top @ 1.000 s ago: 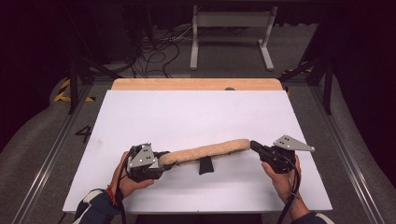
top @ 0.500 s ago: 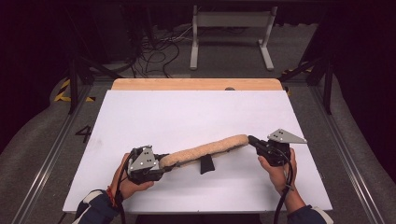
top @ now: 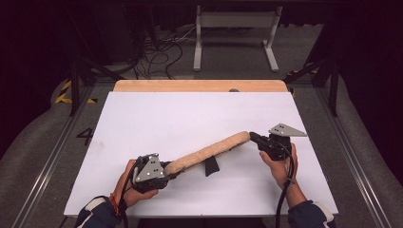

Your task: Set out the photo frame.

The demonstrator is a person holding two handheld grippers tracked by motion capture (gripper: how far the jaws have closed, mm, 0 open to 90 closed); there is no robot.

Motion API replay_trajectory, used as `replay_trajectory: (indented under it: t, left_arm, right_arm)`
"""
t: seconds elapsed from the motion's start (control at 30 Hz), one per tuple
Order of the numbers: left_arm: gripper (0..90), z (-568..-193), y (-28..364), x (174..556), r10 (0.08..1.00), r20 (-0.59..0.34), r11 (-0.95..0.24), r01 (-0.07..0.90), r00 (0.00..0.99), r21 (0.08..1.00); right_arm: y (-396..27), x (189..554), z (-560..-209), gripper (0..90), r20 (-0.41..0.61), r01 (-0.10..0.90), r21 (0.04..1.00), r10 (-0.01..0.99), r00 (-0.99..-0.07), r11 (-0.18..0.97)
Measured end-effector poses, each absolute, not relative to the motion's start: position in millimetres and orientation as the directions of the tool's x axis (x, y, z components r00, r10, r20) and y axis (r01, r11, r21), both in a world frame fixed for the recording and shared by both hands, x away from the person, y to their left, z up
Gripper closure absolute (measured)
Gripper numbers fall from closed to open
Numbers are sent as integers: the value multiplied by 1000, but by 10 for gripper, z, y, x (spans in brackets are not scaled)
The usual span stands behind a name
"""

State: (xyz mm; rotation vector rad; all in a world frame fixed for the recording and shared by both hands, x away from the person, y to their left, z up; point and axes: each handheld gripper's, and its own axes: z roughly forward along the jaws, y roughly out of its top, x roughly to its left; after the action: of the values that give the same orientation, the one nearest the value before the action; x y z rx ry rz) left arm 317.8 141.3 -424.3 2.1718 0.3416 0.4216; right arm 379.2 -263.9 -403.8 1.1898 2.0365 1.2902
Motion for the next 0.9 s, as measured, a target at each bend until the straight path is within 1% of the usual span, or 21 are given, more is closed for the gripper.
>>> replay_trajectory:
  t: [0.37, 0.5, 0.57, 0.73, 0.9]
  left_arm:
    - [651, -4247, 1345, 3091, 377, 155, -573, 98, 913, 814]
    - [652, -4247, 1309, 3063, 354, 162, -581, 81, 921, 810]
    - [652, -4248, 1300, 3061, 347, 165, -583, 74, 923, 809]
    - [651, -4248, 1284, 3046, 354, 157, -578, 83, 922, 811]
    - [651, -4250, 1281, 3040, 355, 161, -579, 82, 921, 811]
  right_arm:
    - [-2565, 3990, -4059, 900, 95, 455, 873, 854, -512, 175]
    - [-2496, 4058, -4104, 900, 71, 469, 861, 867, -493, 196]
    - [-2497, 4073, -4112, 900, 83, 472, 862, 867, -492, 185]
    - [-2520, 4035, -4082, 900, 81, 465, 865, 860, -504, 191]
    - [-2517, 3893, -3988, 900, 85, 451, 871, 843, -531, 196]
